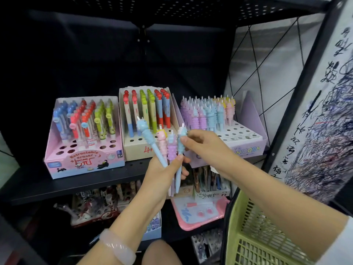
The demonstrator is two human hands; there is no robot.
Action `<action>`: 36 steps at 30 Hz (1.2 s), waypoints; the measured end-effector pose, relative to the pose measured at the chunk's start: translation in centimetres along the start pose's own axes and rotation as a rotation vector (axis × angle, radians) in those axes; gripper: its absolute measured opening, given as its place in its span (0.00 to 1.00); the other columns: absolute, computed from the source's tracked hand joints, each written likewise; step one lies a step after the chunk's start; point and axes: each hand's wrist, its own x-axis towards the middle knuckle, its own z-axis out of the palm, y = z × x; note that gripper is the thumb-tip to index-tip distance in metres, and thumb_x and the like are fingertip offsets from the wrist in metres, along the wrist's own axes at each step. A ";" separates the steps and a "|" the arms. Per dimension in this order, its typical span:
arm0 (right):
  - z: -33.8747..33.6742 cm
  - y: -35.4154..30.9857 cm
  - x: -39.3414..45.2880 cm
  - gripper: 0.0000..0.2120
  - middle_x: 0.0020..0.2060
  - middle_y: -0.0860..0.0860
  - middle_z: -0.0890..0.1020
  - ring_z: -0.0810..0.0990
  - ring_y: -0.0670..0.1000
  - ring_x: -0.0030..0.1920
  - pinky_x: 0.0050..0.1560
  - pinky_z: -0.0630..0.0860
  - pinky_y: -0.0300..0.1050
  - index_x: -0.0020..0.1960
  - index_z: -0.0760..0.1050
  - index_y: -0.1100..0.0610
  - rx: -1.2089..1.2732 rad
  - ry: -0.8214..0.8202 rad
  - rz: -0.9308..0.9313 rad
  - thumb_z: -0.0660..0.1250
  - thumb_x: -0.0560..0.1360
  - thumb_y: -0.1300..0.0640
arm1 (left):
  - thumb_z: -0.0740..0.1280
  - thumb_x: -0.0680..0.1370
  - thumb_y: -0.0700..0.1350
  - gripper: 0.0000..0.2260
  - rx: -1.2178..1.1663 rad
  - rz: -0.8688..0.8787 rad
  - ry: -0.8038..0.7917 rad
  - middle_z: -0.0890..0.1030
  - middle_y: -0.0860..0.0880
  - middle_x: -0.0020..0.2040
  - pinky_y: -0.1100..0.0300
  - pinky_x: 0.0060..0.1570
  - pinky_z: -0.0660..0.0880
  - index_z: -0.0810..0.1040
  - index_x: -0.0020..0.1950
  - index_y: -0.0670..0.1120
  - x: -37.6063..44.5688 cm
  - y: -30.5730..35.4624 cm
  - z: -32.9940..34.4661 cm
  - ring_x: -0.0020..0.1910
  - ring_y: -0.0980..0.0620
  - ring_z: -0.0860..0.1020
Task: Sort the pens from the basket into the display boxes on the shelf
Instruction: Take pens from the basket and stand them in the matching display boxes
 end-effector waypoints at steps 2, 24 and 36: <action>-0.7 0.2 0.3 0.08 0.30 0.43 0.79 0.76 0.42 0.34 0.37 0.73 0.35 0.41 0.75 0.52 0.096 0.043 0.020 0.62 0.78 0.54 | 0.63 0.78 0.41 0.07 -0.027 -0.006 -0.015 0.82 0.50 0.32 0.64 0.28 0.76 0.76 0.52 0.38 0.1 0.1 0.7 0.29 0.54 0.80; -9.8 2.7 5.9 0.10 0.41 0.62 0.82 0.81 0.59 0.44 0.51 0.77 0.58 0.54 0.69 0.64 -0.460 0.398 -0.012 0.59 0.79 0.57 | 0.62 0.79 0.44 0.12 0.095 -0.054 -0.039 0.73 0.52 0.27 0.68 0.23 0.64 0.72 0.37 0.42 1.7 -1.2 0.7 0.24 0.57 0.66; -8.3 3.1 4.1 0.09 0.44 0.50 0.76 0.72 0.49 0.42 0.43 0.65 0.40 0.55 0.70 0.59 -0.610 0.512 -0.012 0.64 0.77 0.56 | 0.63 0.78 0.45 0.12 0.057 -0.061 -0.047 0.75 0.52 0.28 0.68 0.24 0.66 0.73 0.36 0.44 1.3 -1.1 0.8 0.24 0.57 0.68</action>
